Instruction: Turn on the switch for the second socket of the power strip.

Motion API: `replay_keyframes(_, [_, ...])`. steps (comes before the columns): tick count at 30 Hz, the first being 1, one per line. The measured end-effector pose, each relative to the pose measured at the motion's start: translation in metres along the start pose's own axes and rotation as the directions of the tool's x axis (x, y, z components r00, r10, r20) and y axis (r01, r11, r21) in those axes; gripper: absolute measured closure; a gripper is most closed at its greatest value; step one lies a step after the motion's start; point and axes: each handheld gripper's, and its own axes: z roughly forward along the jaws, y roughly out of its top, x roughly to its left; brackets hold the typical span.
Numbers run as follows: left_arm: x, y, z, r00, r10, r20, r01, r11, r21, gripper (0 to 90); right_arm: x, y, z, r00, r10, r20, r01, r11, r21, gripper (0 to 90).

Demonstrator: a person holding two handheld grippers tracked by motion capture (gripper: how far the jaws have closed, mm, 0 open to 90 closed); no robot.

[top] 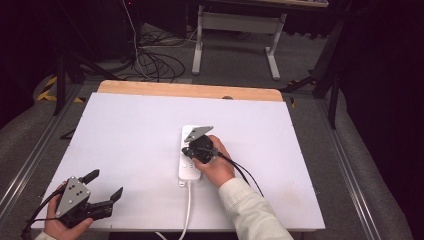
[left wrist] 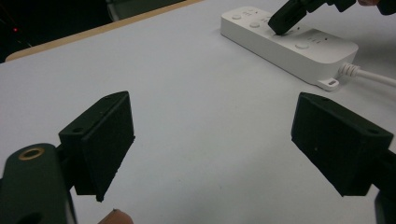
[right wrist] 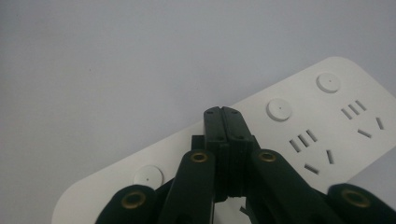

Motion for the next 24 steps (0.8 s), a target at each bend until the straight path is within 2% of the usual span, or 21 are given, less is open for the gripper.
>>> replay_keyframes(6, [-0.0003, 0.0001, 0.0001, 1.0000, 0.004, -0.002, -0.004, 1.0000, 0.002, 13.8, 0.0009, -0.0014, 0.0003, 0.9999, 0.014, 0.002, -0.014, 1.000, -0.006, 90.0])
replay_keyframes(12, [-0.0007, 0.0002, 0.0004, 1.0000, 0.001, -0.002, -0.001, 1.0000, -0.001, 13.8, 0.0067, -0.0008, 0.0010, 0.9989, -0.027, 0.039, 0.027, 1.000, 0.001, 90.0])
replay_keyframes(17, [-0.0005, 0.0004, -0.0002, 0.9999, 0.012, -0.005, -0.012, 0.9999, 0.002, 13.8, 0.0075, -0.0014, 0.0012, 0.9983, -0.025, 0.052, 0.025, 1.000, 0.000, 90.0])
replay_keyframes(19, [-0.0007, 0.0004, 0.0001, 1.0000, 0.008, -0.005, -0.008, 1.0000, -0.001, 13.8, 0.0077, -0.0019, 0.0014, 0.9990, -0.012, 0.042, 0.012, 1.000, -0.005, 90.0])
replay_keyframes(24, [-0.0010, 0.0005, 0.0002, 0.9999, 0.011, -0.001, -0.011, 0.9999, 0.002, 13.8, 0.0069, -0.0019, 0.0016, 0.9992, -0.011, 0.039, 0.011, 1.000, -0.002, 90.0])
